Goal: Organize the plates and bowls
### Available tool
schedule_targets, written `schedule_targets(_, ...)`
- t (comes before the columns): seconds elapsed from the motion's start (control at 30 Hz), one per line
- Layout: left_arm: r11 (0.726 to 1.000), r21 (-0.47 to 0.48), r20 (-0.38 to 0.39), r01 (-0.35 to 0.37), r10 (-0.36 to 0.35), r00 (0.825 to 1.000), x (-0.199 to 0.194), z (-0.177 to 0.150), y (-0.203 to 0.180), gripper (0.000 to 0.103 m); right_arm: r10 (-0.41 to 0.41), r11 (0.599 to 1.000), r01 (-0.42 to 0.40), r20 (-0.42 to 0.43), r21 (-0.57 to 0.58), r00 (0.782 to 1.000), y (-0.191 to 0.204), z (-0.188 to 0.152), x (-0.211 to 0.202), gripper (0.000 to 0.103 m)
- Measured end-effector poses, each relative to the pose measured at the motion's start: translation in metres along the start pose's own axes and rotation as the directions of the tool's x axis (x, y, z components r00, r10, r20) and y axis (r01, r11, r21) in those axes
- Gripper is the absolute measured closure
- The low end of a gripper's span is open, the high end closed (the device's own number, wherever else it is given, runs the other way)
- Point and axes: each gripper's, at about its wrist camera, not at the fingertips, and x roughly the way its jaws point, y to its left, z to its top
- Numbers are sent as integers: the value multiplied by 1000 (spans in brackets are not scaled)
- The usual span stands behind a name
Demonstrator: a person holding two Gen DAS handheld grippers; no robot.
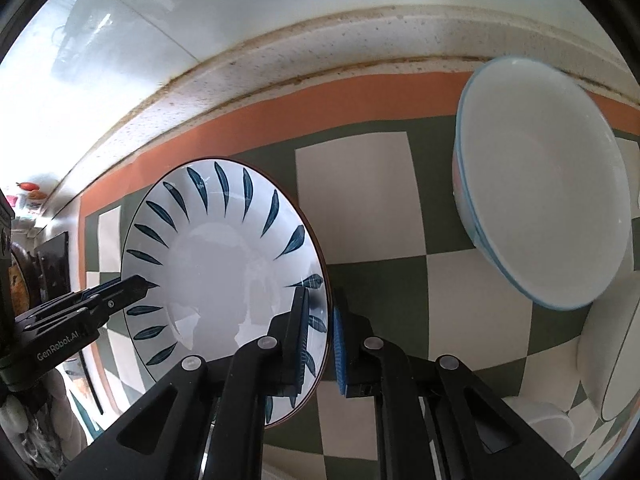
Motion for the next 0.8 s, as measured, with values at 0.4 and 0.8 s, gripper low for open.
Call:
schedule_targets(0.4,1000,6,73,10,-11,997,-77,-56,18,83,85,995,-82,53,-63,995,17,-35,-69,90)
schedule_targets(0.8,1000,-9,85,4,-3,996,-106,-131,17,83,130,983,-123,45,-138,991,38,-116,-109,90)
